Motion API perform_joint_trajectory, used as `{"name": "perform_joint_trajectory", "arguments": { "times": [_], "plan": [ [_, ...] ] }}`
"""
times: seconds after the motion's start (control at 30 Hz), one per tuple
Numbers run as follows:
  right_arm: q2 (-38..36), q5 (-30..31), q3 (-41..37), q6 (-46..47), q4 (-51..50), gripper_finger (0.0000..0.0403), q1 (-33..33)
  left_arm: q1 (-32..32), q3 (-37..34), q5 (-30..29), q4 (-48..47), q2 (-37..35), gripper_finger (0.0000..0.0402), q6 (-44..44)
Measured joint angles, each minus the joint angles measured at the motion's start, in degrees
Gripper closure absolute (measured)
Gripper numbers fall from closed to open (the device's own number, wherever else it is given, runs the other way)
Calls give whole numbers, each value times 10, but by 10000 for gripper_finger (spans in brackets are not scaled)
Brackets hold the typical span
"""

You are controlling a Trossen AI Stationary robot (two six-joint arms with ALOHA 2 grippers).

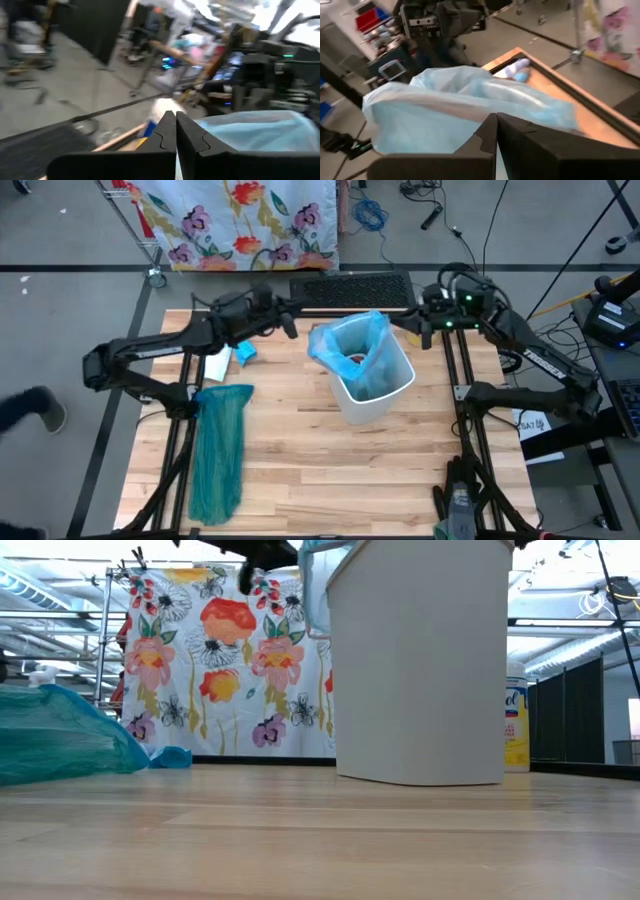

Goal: Place trash/remove bag and relplace
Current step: Close the blue trash bag

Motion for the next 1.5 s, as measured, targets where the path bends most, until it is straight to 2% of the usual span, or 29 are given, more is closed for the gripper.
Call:
{"name": "perform_joint_trajectory", "arguments": {
  "times": [0.2,0.37,0.53,0.67,1.17,1.5],
  "plan": [
    [-56,12,0,-2,-50,403,-23,0,-1,-39,-134,-68,401,-2],
    [-88,23,0,-6,-94,403,-29,-20,-43,-90,-199,-106,401,-34],
    [-96,42,0,-10,-115,403,-29,-49,-103,-109,-189,-116,401,-82],
    [-92,42,0,-10,-116,403,-28,-70,-124,-111,-187,-113,401,-97],
    [-61,40,0,-9,-106,403,-29,-83,-130,-112,-179,-53,401,-127],
    [-60,39,0,-9,-106,403,-29,-83,-130,-105,-177,-48,401,-127]
  ]
}}
